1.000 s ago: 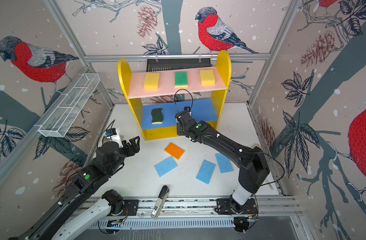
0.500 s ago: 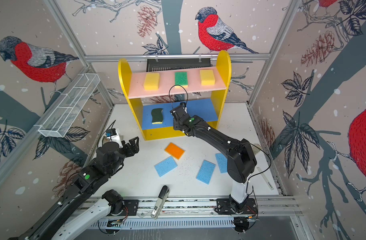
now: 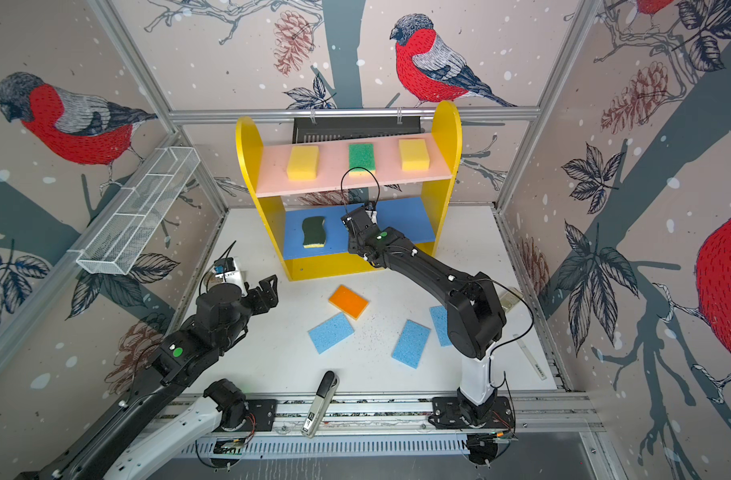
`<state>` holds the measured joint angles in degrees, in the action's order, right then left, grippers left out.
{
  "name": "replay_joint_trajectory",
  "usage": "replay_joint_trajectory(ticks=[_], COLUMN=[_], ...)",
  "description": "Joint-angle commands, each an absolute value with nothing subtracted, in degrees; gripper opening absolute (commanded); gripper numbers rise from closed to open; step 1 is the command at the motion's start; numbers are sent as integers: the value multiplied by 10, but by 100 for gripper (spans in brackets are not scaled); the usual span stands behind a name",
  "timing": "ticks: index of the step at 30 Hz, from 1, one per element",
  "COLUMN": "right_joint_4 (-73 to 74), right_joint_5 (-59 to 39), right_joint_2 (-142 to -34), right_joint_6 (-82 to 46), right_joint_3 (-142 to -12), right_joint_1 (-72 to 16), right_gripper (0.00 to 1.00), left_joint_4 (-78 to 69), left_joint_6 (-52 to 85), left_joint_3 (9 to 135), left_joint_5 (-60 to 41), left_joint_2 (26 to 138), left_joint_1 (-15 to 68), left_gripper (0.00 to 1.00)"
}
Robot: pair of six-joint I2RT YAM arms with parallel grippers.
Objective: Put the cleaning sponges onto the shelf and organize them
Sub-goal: 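Carry the green sponge with the right gripper over the blue lower shelf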
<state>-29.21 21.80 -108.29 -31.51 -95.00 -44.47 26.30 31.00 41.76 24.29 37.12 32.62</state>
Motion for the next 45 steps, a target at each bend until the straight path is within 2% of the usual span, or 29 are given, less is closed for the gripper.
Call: replay_joint_trajectory(ticks=[1, 19, 45], right_joint_4=[-283, -293, -300], right_joint_5=[227, 226, 238], right_joint_2=[-1096, -1162, -1179], right_joint_6=[-318, -298, -271], right_joint_3=[-966, -1027, -1030], right_joint_1=[-444, -426, -418], right_gripper=[64, 64, 68], left_joint_4=[254, 248, 242], left_joint_6=[294, 279, 280], left_joint_3=[417, 415, 414], left_joint_5=[255, 272, 270], left_joint_2=[373, 386, 394], left_joint_1=[325, 324, 324], left_gripper=[83, 83, 83])
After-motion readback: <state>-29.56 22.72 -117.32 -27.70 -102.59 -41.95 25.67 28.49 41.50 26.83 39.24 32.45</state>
